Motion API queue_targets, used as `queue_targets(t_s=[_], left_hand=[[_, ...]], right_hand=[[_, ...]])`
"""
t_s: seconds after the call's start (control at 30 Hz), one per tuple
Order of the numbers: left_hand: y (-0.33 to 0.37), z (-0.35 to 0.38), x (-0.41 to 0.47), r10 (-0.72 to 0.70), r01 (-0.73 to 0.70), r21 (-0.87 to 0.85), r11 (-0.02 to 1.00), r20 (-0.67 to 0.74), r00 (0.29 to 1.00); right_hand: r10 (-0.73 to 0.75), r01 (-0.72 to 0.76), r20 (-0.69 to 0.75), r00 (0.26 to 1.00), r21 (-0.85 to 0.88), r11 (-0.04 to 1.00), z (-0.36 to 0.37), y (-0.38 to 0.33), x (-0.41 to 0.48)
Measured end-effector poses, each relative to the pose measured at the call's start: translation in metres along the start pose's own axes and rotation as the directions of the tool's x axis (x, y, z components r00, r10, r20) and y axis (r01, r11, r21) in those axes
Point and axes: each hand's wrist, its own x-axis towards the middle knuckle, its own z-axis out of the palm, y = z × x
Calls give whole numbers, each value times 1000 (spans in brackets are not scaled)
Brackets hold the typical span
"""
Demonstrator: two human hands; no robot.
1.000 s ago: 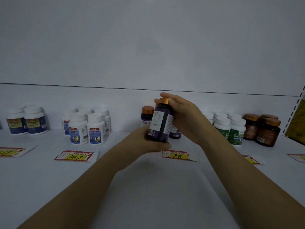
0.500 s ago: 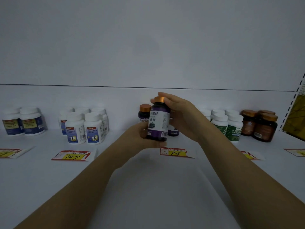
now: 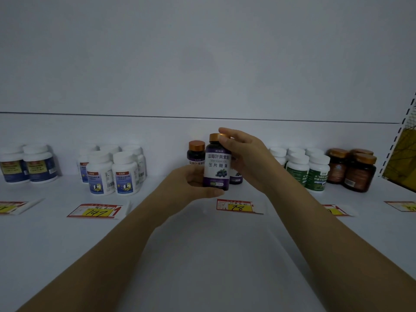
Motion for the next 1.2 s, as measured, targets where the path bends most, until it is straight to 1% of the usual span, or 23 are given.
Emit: queue_targets(t_s=[0.13, 0.2, 0.27, 0.3, 0.37, 0.43, 0.5, 0.57, 0.67, 0.7, 0.73, 0.77, 0.83, 0.87, 0.9, 0.97, 1.03, 1.1, 1.13, 1.17, 1.2], left_hand=[[-9, -4, 3, 54, -51, 26, 998, -96, 994], [-14, -9, 5, 87, -74, 79, 994, -183, 979], [-18, -14, 9, 158, -114, 172, 979, -275, 948], [-19, -15, 9, 216, -146, 226, 963, -323, 922], [-16, -16, 7, 346, -220, 321, 921, -414, 842], [-14, -17, 5, 473, -292, 410, 864, -463, 750], [-15, -20, 5, 536, -318, 461, 828, -488, 689], [-16, -23, 5, 565, -317, 498, 807, -496, 659], [-16, -25, 6, 578, -315, 521, 793, -480, 661], [-15, -25, 6, 570, -318, 511, 798, -470, 674], [-14, -25, 6, 543, -315, 484, 816, -456, 705], [-12, -24, 5, 490, -295, 441, 848, -436, 755], [-5, -18, 2, 324, -219, 308, 926, -352, 878], [1, -15, 1, 242, -178, 226, 958, -297, 924], [7, -12, -2, 176, -141, 151, 978, -247, 953], [17, -8, -5, 65, -70, -26, 997, -154, 986], [22, -8, -6, -66, 57, -203, 977, -39, 997], [23, -9, -7, -157, 164, -252, 954, 45, 987], [23, -9, -8, -195, 205, -262, 943, 63, 979], [23, -8, -9, -230, 242, -275, 930, 74, 970], [23, -8, -9, -255, 270, -288, 919, 89, 963]], right_hand=[[-12, 23, 69, 998, -168, 986, 4, -2, -2], [-64, 114, 160, 985, -325, 939, 11, -6, -6], [-150, 243, 246, 958, -410, 879, 21, -9, -11], [-195, 302, 280, 940, -415, 858, 26, -9, -13], [-278, 411, 346, 896, -411, 814, 32, -9, -16], [-336, 488, 387, 859, -421, 764, 35, -7, -18], [-373, 532, 403, 836, -425, 733, 37, -6, -18], [-391, 549, 407, 825, -418, 724, 38, -5, -18], [-383, 540, 403, 831, -420, 729, 37, -4, -17], [-385, 535, 393, 835, -419, 733, 37, -5, -17], [-389, 525, 374, 842, -408, 747, 36, -6, -17], [-391, 509, 347, 853, -385, 770, 35, -8, -17], [-369, 448, 277, 887, -329, 831, 30, -14, -17], [-353, 413, 232, 906, -310, 856, 26, -16, -17], [-335, 374, 174, 926, -311, 874, 22, -17, -16], [-266, 266, 48, 963, -349, 899, 16, -15, -12], [-132, 111, -33, 991, -361, 926, 14, -8, -5], [78, -107, -101, 992, -329, 938, 17, -2, -2], [186, -212, -119, 975, -264, 941, 18, 0, -2], [269, -286, -112, 957, -186, 940, 18, 1, -3], [320, -329, -91, 943, -121, 936, 18, 1, -5]])
